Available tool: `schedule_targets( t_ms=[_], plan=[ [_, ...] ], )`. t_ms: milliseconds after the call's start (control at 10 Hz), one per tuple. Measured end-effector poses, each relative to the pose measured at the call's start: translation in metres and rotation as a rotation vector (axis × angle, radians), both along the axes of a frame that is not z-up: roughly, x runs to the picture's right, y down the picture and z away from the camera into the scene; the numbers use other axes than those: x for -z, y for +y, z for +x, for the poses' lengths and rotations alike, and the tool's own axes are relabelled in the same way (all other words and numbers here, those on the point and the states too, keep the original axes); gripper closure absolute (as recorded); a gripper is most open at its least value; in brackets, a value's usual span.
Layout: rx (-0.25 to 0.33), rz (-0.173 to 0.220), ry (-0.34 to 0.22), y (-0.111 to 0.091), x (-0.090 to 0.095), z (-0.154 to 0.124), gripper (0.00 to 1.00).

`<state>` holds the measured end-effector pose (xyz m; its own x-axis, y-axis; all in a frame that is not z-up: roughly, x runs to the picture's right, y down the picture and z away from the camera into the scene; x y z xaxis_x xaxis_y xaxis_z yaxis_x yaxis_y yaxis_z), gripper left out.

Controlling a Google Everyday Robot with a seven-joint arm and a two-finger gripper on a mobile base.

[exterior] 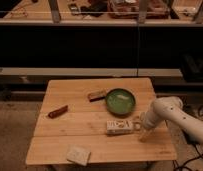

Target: Stand the bottle upright

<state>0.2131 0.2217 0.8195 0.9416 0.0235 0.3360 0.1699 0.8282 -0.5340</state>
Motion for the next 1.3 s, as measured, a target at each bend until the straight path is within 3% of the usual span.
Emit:
schedule_targets(
  t_ms=[200, 800, 1300],
  plan=[
    [0.032, -0.002, 0.008, 0.001, -0.003, -0.01, 0.35],
    [0.093, 0.029, 0.091, -0.027, -0.001, -0.013, 0.35],
    [0.147, -0.008, 0.181, -0.021, 0.0, -0.009, 0.35]
  ],
)
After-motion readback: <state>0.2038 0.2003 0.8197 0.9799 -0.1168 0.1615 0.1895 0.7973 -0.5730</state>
